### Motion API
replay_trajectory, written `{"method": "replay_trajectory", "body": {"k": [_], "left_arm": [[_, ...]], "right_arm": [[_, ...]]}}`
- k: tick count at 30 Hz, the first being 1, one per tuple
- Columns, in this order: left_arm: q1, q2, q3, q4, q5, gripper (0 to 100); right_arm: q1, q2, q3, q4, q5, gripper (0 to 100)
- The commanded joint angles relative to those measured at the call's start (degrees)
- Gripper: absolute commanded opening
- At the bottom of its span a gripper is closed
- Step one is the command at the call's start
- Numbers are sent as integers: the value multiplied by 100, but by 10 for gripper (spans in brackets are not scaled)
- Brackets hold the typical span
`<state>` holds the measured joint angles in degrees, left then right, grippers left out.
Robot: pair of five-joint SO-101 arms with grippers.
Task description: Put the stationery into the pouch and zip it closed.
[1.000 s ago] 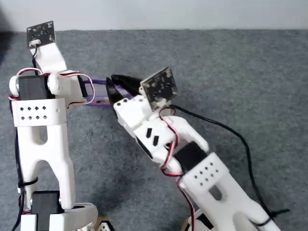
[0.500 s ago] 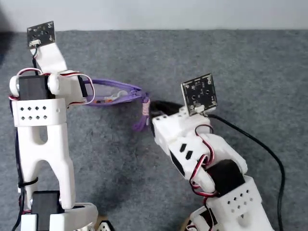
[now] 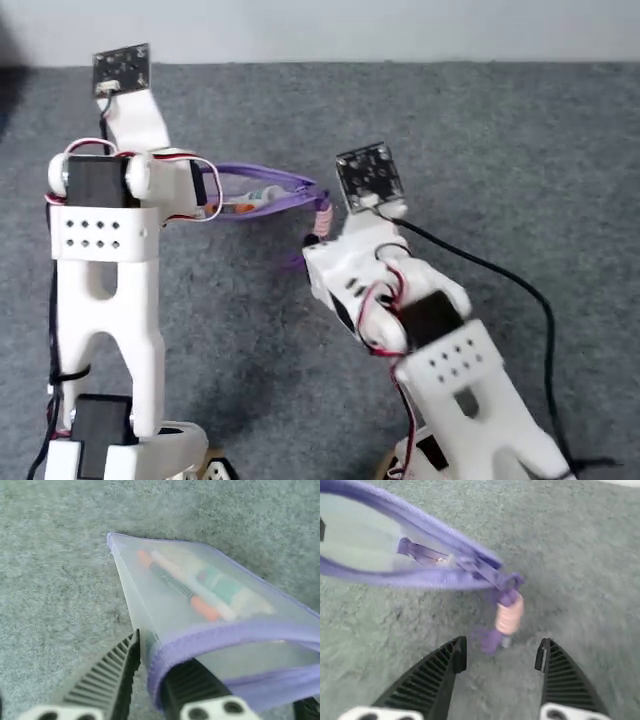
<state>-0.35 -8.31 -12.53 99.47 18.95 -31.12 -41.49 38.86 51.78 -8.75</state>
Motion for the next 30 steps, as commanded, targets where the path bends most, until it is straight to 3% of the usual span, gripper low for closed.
{"method": "replay_trajectory", "body": {"k": [1,21,24,30], "left_arm": [[70,-88,-13,105,53,12],[62,-88,-13,105,53,12],[62,-88,-13,105,53,12],[62,-88,-13,105,44,12]], "right_arm": [[75,453,-62,-602,299,199],[505,1560,-35,-1815,958,79],[637,1552,-35,-1780,1037,7],[954,1270,-35,-1525,1319,8]]}}
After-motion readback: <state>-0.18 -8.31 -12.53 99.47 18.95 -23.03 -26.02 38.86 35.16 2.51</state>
